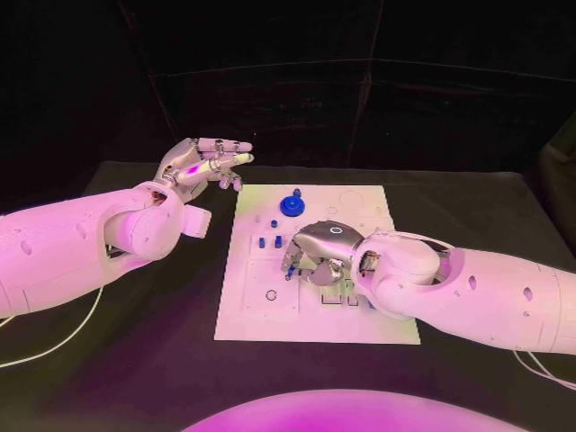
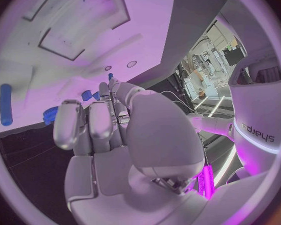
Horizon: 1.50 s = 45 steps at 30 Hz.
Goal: Assemble the parts on the task board
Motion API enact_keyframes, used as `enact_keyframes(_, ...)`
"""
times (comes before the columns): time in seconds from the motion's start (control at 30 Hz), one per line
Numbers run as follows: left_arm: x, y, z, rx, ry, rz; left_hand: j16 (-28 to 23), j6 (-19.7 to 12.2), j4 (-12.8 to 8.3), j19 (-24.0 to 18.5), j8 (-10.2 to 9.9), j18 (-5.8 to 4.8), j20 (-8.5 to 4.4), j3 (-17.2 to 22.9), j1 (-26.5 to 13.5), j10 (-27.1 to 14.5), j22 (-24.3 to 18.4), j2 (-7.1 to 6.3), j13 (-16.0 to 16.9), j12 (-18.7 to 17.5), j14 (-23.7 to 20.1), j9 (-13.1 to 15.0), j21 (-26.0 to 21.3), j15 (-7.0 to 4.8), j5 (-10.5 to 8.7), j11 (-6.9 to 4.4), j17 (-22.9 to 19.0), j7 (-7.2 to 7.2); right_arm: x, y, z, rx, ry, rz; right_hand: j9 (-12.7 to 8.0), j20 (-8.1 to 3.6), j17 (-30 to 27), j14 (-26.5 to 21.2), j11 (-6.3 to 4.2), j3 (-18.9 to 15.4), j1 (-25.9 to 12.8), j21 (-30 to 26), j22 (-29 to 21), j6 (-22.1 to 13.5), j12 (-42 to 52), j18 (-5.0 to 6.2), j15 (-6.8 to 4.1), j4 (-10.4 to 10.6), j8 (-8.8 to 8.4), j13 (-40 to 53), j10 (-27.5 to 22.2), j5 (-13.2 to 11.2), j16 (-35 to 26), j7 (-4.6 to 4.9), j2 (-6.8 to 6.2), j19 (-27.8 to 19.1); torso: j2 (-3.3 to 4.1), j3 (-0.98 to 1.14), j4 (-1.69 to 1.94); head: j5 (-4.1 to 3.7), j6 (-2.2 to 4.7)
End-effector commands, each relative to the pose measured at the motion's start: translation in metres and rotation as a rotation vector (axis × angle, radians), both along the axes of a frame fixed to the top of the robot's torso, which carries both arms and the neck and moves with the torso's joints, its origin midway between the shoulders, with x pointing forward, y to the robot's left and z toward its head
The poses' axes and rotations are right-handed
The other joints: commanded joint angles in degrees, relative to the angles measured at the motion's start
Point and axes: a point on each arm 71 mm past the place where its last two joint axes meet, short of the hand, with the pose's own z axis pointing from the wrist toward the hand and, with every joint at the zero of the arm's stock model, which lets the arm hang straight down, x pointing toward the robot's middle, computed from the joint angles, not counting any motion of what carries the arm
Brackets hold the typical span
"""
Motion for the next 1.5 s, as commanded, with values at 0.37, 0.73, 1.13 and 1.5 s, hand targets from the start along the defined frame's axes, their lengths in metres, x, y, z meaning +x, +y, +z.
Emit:
enact_keyframes(0.37, 0.0, -0.003, 0.001, -0.012, 0.002, -0.01, -0.3, 0.2, -0.4, -0.4, 0.2, 0.78, 0.13, 0.0, 0.4, 0.0, -0.1, 0.3, 0.0, 0.4, -0.4, 0.0, -0.2, -0.08, -0.13, 0.06, -0.1, 0.13, -0.003, 0.008, -0.003, -0.07, -0.035, 0.019, 0.0, -0.02, 0.0, 1.3, 0.28, 0.3, -0.7, 0.3, 0.1, 0.0, -0.2, -0.62, 0.29, -0.1, -0.15, 0.0, 0.0, 0.4, 0.2, 0.32, 0.12, 0.3, 0.04, 0.08, -0.07, 0.54, -0.63)
enact_keyframes(0.73, 0.001, -0.002, 0.001, -0.01, 0.005, -0.01, -0.4, 0.1, -0.4, -0.4, 0.2, 0.76, 0.15, -0.1, 0.3, 0.0, -0.1, 0.25, -0.1, 0.4, -0.5, 0.0, -0.3, -0.03, -0.13, 0.1, -0.2, 0.17, -0.003, 0.011, -0.002, -0.072, -0.07, 0.007, 0.0, -0.01, 0.0, 1.3, 0.28, 0.3, -0.8, 0.3, 0.1, 0.0, -0.2, -0.64, 0.3, -0.1, -0.14, 0.0, 0.0, 0.4, 0.2, 0.33, 0.11, 0.3, -0.01, 0.04, -0.07, 0.52, -0.78)
enact_keyframes(1.13, 0.001, -0.001, 0.0, -0.009, 0.007, -0.008, -0.4, 0.1, -0.4, -0.4, 0.2, 0.76, 0.15, -0.1, 0.3, 0.0, -0.1, 0.25, -0.1, 0.4, -0.5, 0.0, -0.3, -0.03, -0.13, 0.1, -0.2, 0.17, -0.002, 0.012, -0.005, -0.11, -0.064, 0.011, 0.0, -0.01, 0.0, 1.3, 0.28, 0.3, -0.8, 0.3, 0.1, 0.0, -0.2, -0.64, 0.3, -0.1, -0.14, 0.0, 0.0, 0.4, 0.2, 0.33, 0.11, 0.3, 0.0, 0.05, -0.08, 0.44, -0.79)
enact_keyframes(1.5, 0.001, -0.001, 0.0, -0.009, 0.01, -0.012, -0.4, 0.1, -0.4, -0.4, 0.2, 0.75, 0.16, -0.1, 0.2, -0.1, -0.2, 0.23, -0.1, 0.5, -0.6, 0.0, -0.3, 0.0, -0.13, 0.14, -0.3, 0.21, -0.002, 0.017, -0.006, -0.13, -0.069, 0.022, 0.0, 0.01, -0.1, 1.3, 0.28, 0.4, -1.0, 0.3, 0.1, 0.1, -0.2, -0.63, 0.31, -0.1, -0.1, 0.1, 0.1, 0.4, 0.2, 0.31, 0.14, 0.3, 0.0, 0.03, -0.02, 0.43, -0.85)
